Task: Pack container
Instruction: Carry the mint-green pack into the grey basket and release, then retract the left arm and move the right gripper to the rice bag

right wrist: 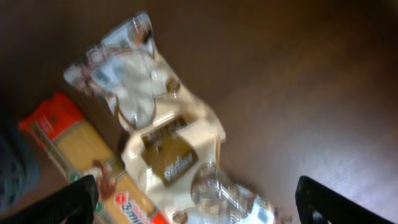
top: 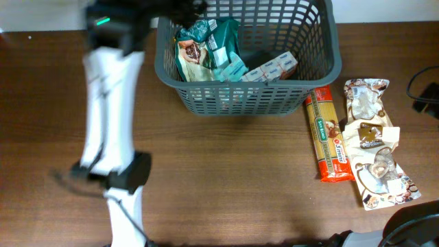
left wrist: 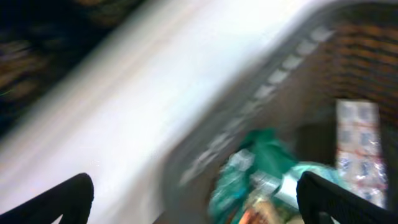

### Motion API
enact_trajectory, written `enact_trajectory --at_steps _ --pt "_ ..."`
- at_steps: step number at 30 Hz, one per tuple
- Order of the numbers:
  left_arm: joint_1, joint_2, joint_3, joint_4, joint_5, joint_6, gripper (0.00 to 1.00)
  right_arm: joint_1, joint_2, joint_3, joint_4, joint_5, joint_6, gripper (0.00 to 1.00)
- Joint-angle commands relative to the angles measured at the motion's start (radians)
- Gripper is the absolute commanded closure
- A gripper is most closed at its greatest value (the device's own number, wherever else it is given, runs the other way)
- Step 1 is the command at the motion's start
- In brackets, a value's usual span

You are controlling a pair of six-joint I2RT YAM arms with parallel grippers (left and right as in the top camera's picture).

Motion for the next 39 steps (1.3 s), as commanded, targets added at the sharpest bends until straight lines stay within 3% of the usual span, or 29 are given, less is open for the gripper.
enact_trajectory --at_steps 1,5,7,11,18,21,26,32,39 --pt "0.074 -0.111 0.021 -0.111 -0.291 -0.139 0.01 0.027 0.001 0.0 0.055 -0.109 -0.137 0.01" --pt "0.186 -0.157 0.021 -0.264 -0.31 -0.225 0.01 0.11 0.003 0.0 0.1 -0.15 -0.264 0.01" --pt "0.282 -0.161 0.021 -0.333 -0.309 -0.32 0.01 0.188 0.017 0.0 0.089 -0.149 -0.333 0.01" --pt "0.422 -0.158 0.008 -0.438 -0.295 -0.399 0.01 0.316 0.061 0.0 0.026 -0.122 -0.408 0.01" --pt "0.643 -0.158 -0.027 -0.484 -0.148 -0.414 0.01 0.426 0.134 -0.016 -0.096 -0.077 -0.486 0.01" --pt "0.717 -0.158 -0.04 -0.483 -0.089 -0.414 0.01 0.406 0.137 -0.033 -0.076 0.014 -0.476 0.01" --pt "0.799 -0.158 -0.065 -0.466 -0.039 -0.414 0.01 0.252 0.147 -0.033 -0.021 0.209 -0.17 0.01" --pt "0.803 -0.14 -0.066 -0.429 -0.039 -0.413 0.01 0.086 0.209 -0.033 -0.24 0.187 -0.105 0.01" --pt "0.803 -0.106 -0.066 -0.41 -0.039 -0.412 0.01 -0.009 0.301 -0.034 -0.487 0.122 -0.083 0.01"
